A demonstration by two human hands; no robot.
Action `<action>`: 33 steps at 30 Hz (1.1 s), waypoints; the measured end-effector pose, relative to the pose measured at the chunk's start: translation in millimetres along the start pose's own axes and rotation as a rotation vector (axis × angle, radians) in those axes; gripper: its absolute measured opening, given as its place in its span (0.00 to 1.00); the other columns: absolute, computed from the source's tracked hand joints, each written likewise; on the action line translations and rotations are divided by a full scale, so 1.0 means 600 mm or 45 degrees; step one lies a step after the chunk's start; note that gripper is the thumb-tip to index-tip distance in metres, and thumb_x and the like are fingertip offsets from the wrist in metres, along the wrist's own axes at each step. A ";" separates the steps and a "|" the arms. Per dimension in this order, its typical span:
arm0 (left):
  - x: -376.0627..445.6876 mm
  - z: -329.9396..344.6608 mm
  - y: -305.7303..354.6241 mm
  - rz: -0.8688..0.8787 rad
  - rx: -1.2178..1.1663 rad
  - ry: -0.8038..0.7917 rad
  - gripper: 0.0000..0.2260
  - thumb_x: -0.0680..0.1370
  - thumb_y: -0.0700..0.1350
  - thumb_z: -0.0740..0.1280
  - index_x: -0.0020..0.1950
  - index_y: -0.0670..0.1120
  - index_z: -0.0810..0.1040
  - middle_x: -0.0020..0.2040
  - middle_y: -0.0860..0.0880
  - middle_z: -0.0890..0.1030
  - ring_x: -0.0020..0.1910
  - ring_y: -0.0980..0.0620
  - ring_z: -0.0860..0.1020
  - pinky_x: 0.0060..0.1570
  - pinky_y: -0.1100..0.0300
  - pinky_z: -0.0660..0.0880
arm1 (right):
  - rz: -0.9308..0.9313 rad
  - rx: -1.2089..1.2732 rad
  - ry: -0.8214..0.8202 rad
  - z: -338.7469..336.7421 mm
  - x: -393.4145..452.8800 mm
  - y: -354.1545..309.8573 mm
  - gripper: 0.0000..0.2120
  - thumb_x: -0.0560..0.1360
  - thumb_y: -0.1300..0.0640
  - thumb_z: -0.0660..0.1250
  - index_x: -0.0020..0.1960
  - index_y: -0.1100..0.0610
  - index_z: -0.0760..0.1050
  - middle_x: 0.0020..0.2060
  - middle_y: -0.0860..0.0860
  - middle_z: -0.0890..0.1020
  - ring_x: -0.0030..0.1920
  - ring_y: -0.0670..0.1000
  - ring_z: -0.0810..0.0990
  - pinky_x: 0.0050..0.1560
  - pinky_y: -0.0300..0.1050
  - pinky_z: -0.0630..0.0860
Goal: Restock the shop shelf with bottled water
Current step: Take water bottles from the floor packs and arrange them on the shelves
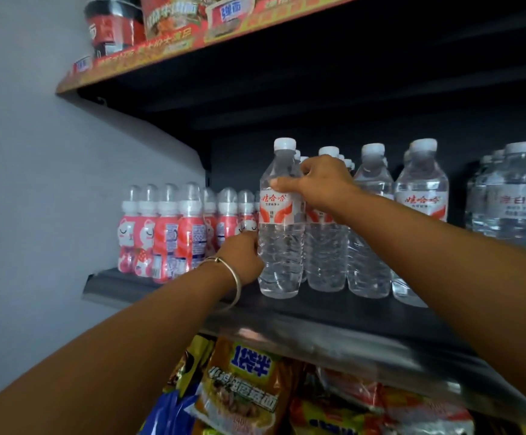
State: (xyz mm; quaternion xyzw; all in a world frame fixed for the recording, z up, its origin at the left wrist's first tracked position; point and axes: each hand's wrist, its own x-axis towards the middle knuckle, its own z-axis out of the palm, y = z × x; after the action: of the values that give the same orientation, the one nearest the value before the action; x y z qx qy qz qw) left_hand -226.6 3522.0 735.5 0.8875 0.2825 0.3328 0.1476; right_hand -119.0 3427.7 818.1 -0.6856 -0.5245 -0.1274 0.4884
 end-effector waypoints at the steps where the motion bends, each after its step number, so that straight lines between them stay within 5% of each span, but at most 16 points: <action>1: 0.001 0.000 0.002 -0.010 0.007 0.005 0.10 0.76 0.37 0.61 0.57 0.40 0.75 0.53 0.41 0.80 0.53 0.42 0.77 0.51 0.57 0.73 | 0.007 -0.014 0.002 0.001 -0.001 -0.003 0.19 0.67 0.44 0.73 0.44 0.60 0.76 0.44 0.55 0.83 0.44 0.53 0.83 0.49 0.52 0.80; 8: 0.005 0.000 0.016 -0.091 -0.029 0.047 0.14 0.77 0.35 0.57 0.62 0.38 0.70 0.58 0.39 0.76 0.57 0.41 0.74 0.51 0.58 0.69 | 0.031 -0.037 0.055 0.006 -0.002 -0.018 0.20 0.68 0.48 0.74 0.49 0.64 0.78 0.46 0.56 0.84 0.44 0.53 0.83 0.47 0.50 0.80; 14: 0.000 0.004 0.024 -0.137 -0.058 0.046 0.16 0.77 0.33 0.57 0.64 0.38 0.69 0.60 0.39 0.76 0.59 0.42 0.74 0.53 0.57 0.70 | -0.039 -0.090 0.112 0.015 -0.004 -0.011 0.15 0.69 0.47 0.73 0.42 0.60 0.78 0.37 0.53 0.81 0.36 0.49 0.80 0.37 0.43 0.77; 25: -0.030 0.001 0.048 -0.269 0.014 0.111 0.20 0.76 0.36 0.60 0.69 0.38 0.64 0.62 0.40 0.74 0.60 0.41 0.74 0.55 0.55 0.72 | -0.142 -0.436 0.160 0.007 -0.041 -0.006 0.24 0.73 0.42 0.67 0.55 0.62 0.76 0.42 0.56 0.78 0.43 0.52 0.76 0.45 0.46 0.75; 30: -0.086 0.004 0.071 -0.165 0.030 0.357 0.21 0.74 0.38 0.65 0.66 0.41 0.66 0.65 0.42 0.68 0.65 0.41 0.67 0.63 0.44 0.68 | -0.310 -0.534 0.093 -0.027 -0.130 0.001 0.23 0.75 0.49 0.67 0.67 0.56 0.71 0.54 0.56 0.81 0.53 0.55 0.78 0.56 0.49 0.74; 33: -0.148 0.020 0.101 0.032 -0.022 0.444 0.23 0.71 0.34 0.64 0.65 0.43 0.67 0.64 0.44 0.69 0.65 0.44 0.66 0.63 0.44 0.66 | -0.424 -0.666 0.061 -0.049 -0.208 0.007 0.23 0.77 0.53 0.65 0.71 0.54 0.66 0.67 0.52 0.72 0.65 0.54 0.69 0.65 0.47 0.65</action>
State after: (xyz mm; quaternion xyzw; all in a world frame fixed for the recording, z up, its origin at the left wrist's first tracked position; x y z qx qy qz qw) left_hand -248.8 3419.7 708.7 0.8184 0.2897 0.4860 0.0998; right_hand -157.9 3329.8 744.6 -0.6896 -0.5672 -0.3525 0.2802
